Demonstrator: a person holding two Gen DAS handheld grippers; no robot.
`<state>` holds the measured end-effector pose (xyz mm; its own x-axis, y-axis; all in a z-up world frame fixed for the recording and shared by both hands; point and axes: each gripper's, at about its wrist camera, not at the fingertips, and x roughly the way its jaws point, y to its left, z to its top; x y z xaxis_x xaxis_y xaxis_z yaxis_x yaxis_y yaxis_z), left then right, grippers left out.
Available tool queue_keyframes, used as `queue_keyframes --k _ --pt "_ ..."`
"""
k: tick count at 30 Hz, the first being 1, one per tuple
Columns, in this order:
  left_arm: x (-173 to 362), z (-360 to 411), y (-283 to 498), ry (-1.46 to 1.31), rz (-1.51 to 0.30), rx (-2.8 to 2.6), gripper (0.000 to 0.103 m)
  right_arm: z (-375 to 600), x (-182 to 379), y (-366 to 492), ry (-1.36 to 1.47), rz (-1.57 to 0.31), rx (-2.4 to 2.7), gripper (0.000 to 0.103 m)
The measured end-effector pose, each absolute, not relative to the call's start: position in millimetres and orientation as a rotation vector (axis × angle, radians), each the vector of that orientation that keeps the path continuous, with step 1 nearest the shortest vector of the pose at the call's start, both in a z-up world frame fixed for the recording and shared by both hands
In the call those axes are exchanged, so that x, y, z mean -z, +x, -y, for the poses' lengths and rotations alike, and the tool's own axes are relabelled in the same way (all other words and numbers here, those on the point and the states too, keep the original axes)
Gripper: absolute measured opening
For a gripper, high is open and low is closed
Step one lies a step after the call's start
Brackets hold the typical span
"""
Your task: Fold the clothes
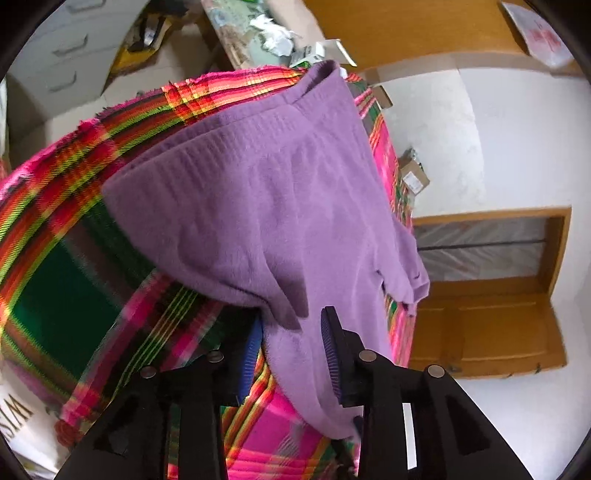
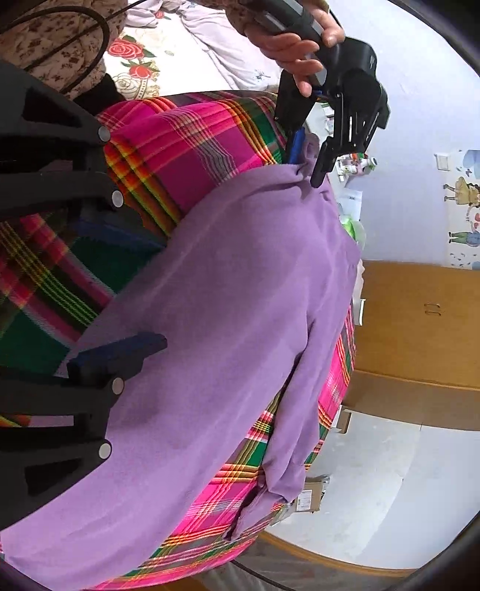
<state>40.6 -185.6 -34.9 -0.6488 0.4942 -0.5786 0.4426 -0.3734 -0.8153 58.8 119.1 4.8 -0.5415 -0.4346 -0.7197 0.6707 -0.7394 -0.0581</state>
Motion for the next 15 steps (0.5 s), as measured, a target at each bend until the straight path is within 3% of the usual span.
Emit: queue_keyframes --k 2,4,6,15 --pt "34.9 185.3 40.5 -1.304 1.742 -2.233 0.033 -118.2 -4.8 55.9 0.935 -0.419 2.273 0.035" --pt "34.9 184.9 40.5 -1.308 1.747 -2.246 0.025 -116.4 -6.0 54.2 0.941 -0.411 2.286 0.007" --pt "35.0 185.0 40.9 -1.311 1.753 -2.256 0.007 -114.8 -7.7 53.6 0.948 -0.41 2.297 0.005" --pt "0.0 199.3 68.1 -1.092 1.733 -2.31 0.006 -112.0 -43.6 83.4 0.851 -0.376 2.264 0.004"
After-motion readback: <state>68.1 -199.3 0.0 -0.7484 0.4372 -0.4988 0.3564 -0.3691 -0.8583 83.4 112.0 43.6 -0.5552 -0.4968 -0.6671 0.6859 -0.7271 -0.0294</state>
